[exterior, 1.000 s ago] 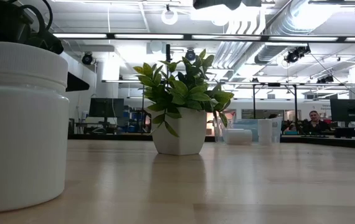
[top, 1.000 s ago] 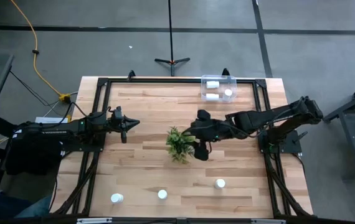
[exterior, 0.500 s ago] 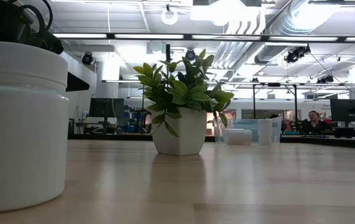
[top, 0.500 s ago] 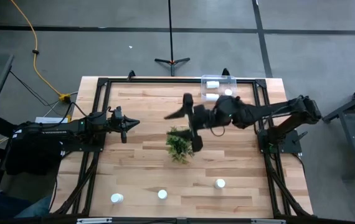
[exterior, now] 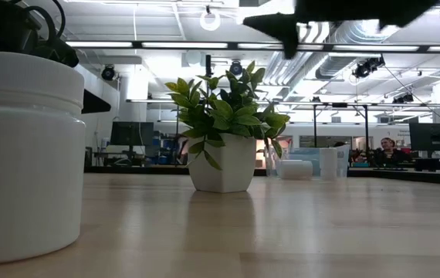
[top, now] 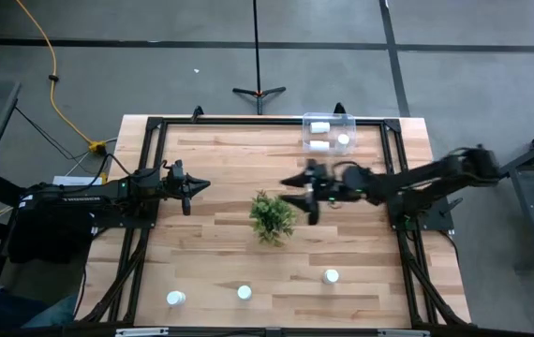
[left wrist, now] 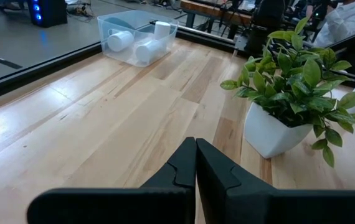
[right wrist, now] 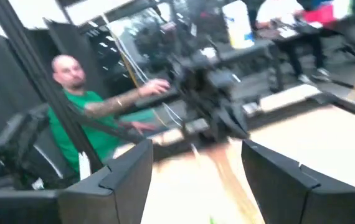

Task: Pick and place pill bottles into a basket
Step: Put the right white pill bottle into the transparent bin

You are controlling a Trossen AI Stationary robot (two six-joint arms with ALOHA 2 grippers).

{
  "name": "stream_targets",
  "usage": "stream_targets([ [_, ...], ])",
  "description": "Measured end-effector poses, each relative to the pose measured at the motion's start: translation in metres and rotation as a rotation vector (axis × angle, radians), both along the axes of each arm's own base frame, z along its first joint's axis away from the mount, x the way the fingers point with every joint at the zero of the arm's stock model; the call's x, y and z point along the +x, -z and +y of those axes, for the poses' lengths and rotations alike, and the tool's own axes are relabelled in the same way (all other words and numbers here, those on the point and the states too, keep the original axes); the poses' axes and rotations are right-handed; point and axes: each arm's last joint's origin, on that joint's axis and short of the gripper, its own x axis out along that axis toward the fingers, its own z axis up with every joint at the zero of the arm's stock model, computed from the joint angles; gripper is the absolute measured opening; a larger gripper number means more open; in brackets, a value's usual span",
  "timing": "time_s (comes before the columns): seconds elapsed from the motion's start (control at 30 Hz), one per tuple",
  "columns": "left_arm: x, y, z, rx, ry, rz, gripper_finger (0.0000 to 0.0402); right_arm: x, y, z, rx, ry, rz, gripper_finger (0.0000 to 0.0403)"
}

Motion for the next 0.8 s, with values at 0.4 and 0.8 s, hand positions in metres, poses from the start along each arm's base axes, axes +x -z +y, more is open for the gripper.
stream_targets([
  [0.4, 0.000, 0.000, 0.000, 0.000, 0.000, 0.000, 0.0046, -0.100, 0.003, 0.023, -0.080, -0.105, 0.246, 0.0236],
  [0.8, 0.000, 0.000, 0.000, 0.000, 0.000, 0.000, 0.0046, -0.117, 0.021, 0.050, 0.058, -0.317, 0.471, 0.0236],
])
